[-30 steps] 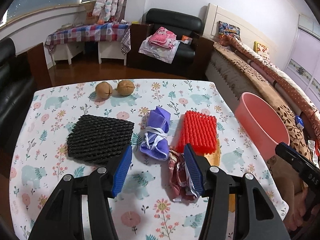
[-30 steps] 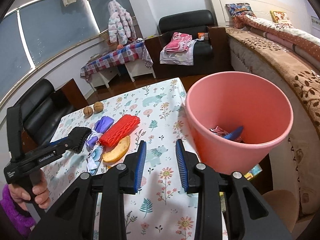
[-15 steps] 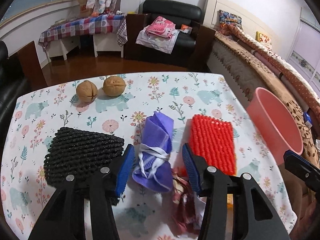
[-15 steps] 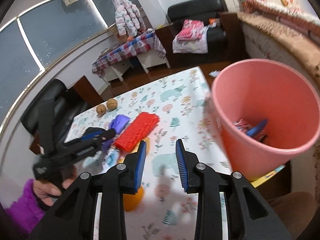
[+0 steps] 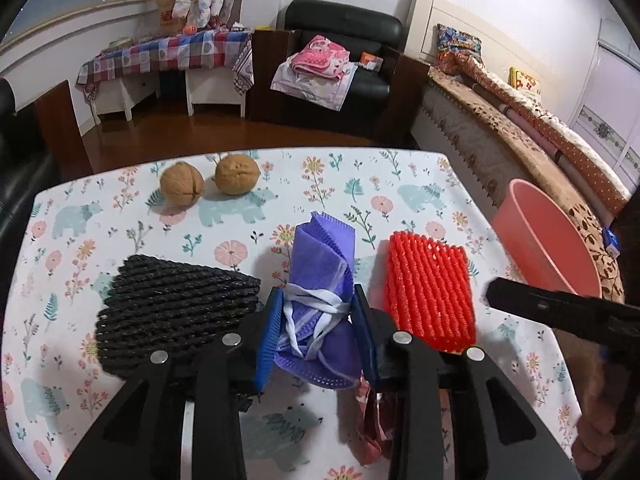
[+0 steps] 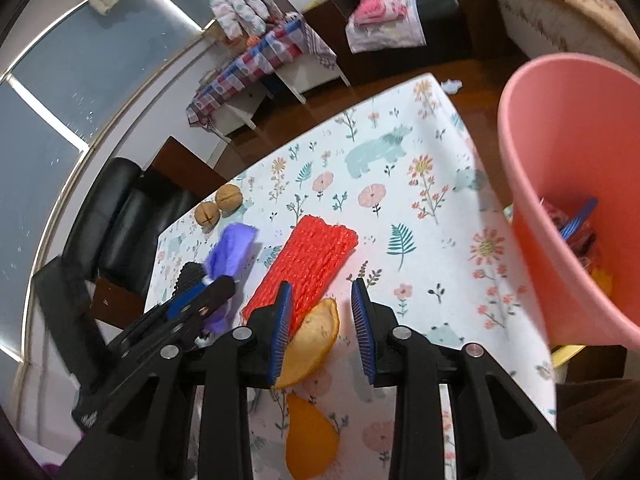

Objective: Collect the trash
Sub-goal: 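Grasp the purple mesh cloth with the left gripper while the right gripper grasps the red scrubber, then carry the purple cloth and red scrubber over the pink bucket with both grippers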

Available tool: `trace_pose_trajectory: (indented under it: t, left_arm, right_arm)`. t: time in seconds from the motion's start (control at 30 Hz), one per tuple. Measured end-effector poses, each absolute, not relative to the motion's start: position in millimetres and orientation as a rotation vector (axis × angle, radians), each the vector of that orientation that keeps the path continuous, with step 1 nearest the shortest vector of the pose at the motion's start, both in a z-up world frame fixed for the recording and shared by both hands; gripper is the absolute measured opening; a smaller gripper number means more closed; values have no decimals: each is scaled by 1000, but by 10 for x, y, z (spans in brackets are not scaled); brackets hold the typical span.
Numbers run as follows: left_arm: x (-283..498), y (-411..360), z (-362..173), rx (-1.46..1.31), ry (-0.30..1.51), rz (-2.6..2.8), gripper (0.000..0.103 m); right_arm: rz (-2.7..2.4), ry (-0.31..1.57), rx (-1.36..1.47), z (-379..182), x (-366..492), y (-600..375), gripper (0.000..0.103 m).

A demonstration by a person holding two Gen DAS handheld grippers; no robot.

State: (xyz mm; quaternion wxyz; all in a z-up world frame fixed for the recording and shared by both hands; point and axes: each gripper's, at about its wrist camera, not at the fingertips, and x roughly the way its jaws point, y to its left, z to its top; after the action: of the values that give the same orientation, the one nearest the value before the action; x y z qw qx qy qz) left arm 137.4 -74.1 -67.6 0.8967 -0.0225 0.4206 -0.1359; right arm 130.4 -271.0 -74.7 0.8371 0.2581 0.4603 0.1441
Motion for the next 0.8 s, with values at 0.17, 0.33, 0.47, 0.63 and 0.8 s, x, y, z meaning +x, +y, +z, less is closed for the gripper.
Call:
trace_pose_trajectory:
  t: [0.17,0.33,0.47,0.63,0.8]
  left_arm:
    - [1261,-642,-545,-85,844,-287,33]
    - [1179,-503,-410,-119,822,-285,33]
    - [1084,-400,-296,-134,799,-281,33]
    - [981,-257,-155,-159,778,-278,33]
    - [903,-161,-8,-186,756,-286,33]
  right_arm:
    - [322,1020,647,-857,1480,-2687,43]
    - [321,1037,656,-892,1585,-2579,43]
    - [295,1004,598,-794,1552,-2517,16]
    - [262,918,540,-556,1405,-2502,13]
    - [221,830,477,-253,1210,-2477,13]
